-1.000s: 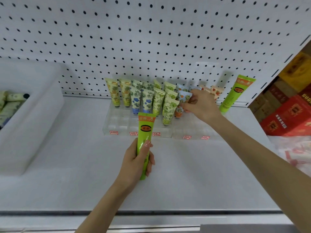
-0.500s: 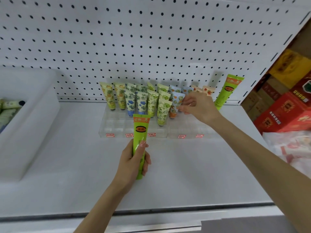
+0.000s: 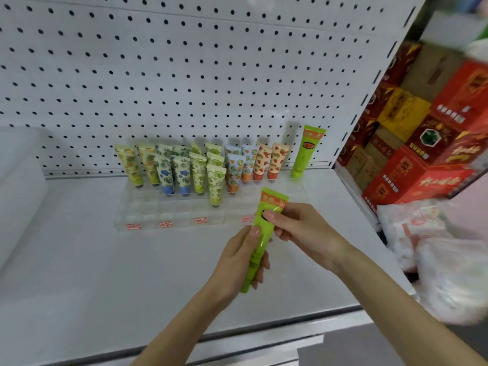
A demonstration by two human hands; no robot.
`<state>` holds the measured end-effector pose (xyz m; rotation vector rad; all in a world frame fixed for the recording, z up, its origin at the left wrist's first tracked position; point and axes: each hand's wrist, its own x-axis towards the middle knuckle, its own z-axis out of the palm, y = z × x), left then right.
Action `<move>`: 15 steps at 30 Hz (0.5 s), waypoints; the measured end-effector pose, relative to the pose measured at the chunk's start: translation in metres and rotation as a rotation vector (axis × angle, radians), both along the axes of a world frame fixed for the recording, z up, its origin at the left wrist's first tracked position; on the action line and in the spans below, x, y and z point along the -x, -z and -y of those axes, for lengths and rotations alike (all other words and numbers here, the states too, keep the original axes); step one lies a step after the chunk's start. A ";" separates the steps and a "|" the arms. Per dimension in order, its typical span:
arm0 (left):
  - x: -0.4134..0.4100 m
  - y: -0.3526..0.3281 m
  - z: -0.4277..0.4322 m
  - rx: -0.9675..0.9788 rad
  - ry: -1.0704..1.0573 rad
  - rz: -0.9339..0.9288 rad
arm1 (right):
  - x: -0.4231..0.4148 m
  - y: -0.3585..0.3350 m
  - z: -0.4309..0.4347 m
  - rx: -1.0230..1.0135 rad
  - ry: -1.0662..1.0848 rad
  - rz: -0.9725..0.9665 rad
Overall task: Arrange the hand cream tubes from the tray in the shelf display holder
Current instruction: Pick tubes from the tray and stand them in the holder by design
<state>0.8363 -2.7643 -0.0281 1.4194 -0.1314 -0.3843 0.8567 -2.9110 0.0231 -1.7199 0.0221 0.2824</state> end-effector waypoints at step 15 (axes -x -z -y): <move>-0.056 0.054 -0.012 -1.277 0.013 0.887 | -0.071 -0.025 0.101 0.241 0.473 0.440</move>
